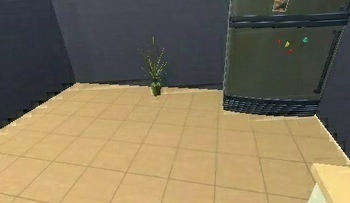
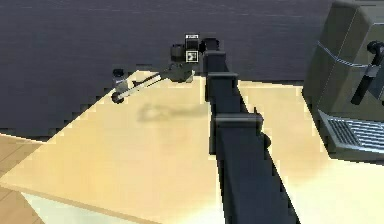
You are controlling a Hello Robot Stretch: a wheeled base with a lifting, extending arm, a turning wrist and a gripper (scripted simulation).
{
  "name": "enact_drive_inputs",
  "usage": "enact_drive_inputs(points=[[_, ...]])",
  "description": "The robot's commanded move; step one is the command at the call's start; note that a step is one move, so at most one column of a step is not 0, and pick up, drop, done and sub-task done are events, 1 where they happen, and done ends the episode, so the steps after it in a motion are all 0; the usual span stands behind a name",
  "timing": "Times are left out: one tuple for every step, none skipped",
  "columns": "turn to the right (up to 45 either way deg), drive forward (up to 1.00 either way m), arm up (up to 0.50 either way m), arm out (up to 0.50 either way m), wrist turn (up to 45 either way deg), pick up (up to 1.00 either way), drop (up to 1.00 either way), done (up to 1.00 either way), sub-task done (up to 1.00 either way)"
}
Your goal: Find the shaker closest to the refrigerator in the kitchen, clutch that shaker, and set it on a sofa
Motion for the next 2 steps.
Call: enact_drive_inputs(points=[[0.0, 0.0, 0.0, 0.0, -45.0, 0.0, 0.0, 0.0, 0.0], [0.0, 0.0, 0.0, 0.0, -18.0, 0.0, 0.0, 0.0, 0.0]])
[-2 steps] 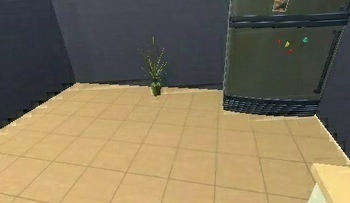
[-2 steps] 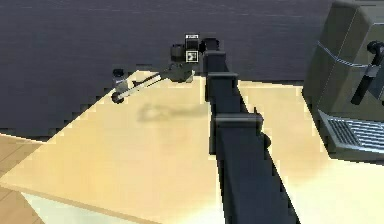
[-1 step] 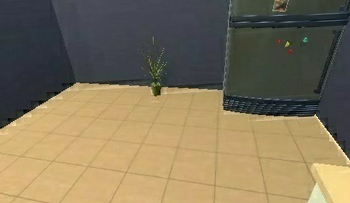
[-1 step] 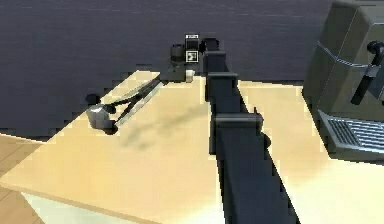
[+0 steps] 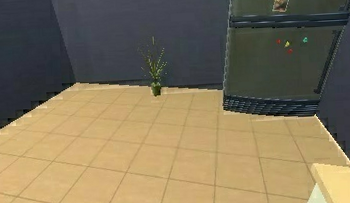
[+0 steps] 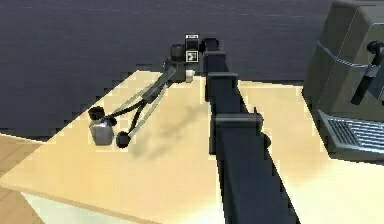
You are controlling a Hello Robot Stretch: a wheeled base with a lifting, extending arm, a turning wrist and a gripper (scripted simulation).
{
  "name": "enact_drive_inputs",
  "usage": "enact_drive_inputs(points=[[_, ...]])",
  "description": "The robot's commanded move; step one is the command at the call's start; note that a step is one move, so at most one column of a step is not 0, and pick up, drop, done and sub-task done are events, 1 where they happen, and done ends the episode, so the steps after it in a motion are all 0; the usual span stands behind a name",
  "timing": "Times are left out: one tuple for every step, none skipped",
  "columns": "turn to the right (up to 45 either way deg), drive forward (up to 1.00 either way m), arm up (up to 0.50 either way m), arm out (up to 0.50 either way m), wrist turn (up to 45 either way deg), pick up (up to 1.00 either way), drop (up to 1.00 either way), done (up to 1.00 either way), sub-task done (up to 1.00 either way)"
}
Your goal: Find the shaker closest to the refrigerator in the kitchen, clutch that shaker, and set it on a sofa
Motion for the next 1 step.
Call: enact_drive_inputs(points=[[0.0, 0.0, 0.0, -0.42, 0.0, 0.0, 0.0, 0.0, 0.0]])
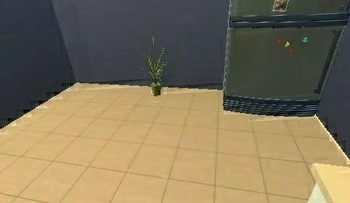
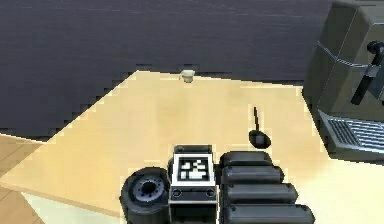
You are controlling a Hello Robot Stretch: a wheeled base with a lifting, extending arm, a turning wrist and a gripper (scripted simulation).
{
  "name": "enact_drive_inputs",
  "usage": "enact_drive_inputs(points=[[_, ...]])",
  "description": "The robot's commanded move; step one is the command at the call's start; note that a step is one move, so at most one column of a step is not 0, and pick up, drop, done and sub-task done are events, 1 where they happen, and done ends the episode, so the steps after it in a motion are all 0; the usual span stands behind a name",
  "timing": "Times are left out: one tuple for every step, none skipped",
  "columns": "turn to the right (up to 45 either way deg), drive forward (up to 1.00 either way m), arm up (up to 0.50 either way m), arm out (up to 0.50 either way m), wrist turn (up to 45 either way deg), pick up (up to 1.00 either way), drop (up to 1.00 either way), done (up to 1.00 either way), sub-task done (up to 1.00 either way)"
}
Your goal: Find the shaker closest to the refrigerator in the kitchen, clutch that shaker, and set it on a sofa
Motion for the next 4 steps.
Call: enact_drive_inputs(points=[[-45.0, 0.0, 0.0, 0.0, 0.0, 0.0, 0.0, 0.0, 0.0], [-30.0, 0.0, 0.0, 0.0, 0.0, 0.0, 0.0, 0.0, 0.0], [0.0, 0.2, 0.0, 0.0, 0.0, 0.0, 0.0, 0.0, 0.0], [-45.0, 0.0, 0.0, 0.0, 0.0, 0.0, 0.0, 0.0, 0.0]])
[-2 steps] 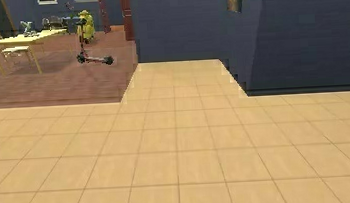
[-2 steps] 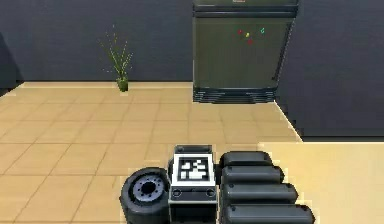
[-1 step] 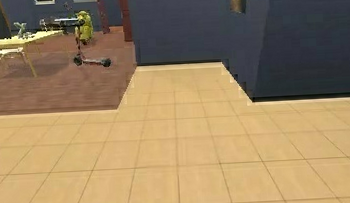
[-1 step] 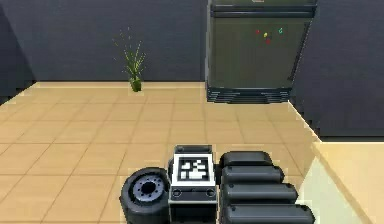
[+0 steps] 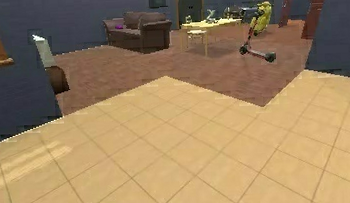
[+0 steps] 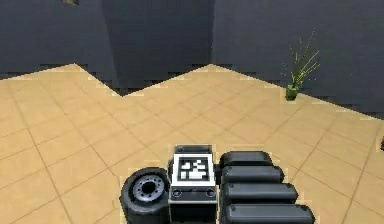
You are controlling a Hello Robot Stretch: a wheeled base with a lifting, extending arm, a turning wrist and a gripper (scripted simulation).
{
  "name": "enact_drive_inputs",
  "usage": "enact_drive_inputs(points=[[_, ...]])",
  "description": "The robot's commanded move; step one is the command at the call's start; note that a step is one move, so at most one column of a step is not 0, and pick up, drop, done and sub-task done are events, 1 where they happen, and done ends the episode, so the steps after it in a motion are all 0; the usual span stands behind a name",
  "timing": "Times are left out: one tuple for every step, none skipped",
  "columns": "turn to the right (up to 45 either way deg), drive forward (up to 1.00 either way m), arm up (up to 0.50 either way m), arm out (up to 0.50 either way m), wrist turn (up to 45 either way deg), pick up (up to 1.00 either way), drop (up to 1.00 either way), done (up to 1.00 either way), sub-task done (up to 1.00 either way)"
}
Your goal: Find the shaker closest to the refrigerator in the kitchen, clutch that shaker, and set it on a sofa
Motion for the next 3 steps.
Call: enact_drive_inputs(points=[[-15.0, 0.0, 0.0, 0.0, 0.0, 0.0, 0.0, 0.0, 0.0], [0.0, 1.0, 0.0, 0.0, 0.0, 0.0, 0.0, 0.0, 0.0], [-3.0, 0.0, 0.0, 0.0, 0.0, 0.0, 0.0, 0.0, 0.0]])
